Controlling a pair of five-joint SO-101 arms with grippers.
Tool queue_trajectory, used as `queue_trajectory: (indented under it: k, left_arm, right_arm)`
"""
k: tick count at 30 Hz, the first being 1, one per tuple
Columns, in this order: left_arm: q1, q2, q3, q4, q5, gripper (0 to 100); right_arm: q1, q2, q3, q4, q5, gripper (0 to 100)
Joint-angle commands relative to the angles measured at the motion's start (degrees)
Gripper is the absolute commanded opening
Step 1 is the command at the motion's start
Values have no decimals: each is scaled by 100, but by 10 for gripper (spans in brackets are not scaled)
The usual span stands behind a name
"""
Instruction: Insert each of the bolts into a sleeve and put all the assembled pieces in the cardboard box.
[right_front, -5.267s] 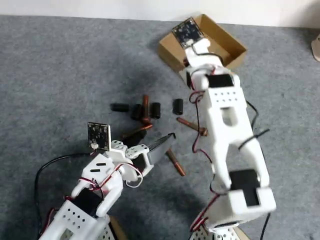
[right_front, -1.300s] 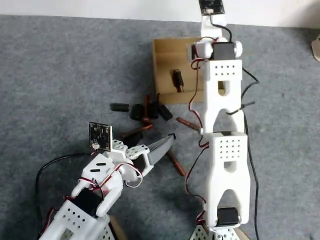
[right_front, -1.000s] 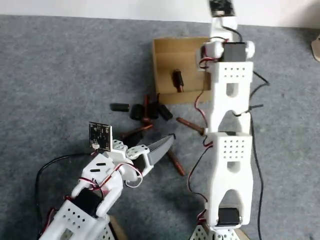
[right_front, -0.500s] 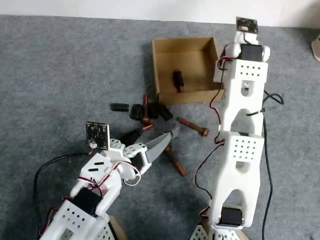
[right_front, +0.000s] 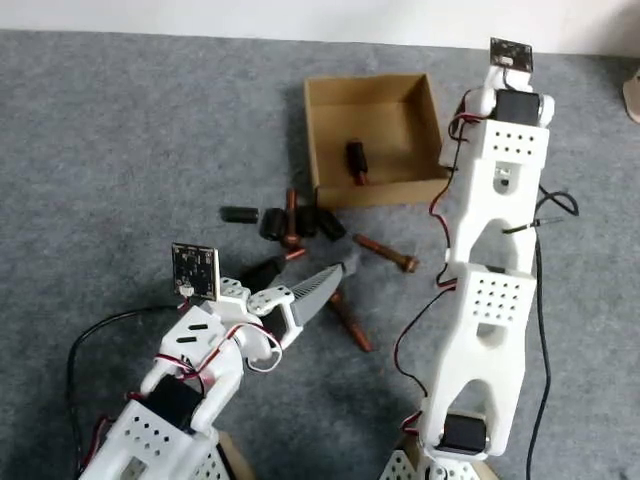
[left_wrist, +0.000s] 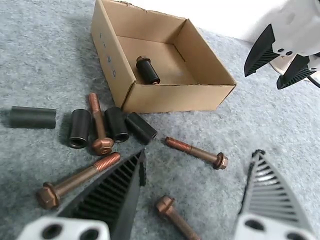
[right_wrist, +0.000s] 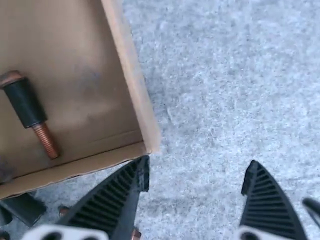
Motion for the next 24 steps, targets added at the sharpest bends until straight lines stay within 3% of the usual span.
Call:
queue_trajectory:
  k: [1, 17, 24]
  left_arm:
    - [-66, -48, -92, -26, -26, 315]
    - [-31, -48, -189, 70, 0, 309]
    - [-22, -40, -769, 853, -26, 107]
  right_arm:
    - [48, -488, -92, 84, -44, 283]
    - [215, -488, 523, 84, -26, 283]
    - [198, -497, 980, 84, -18, 283]
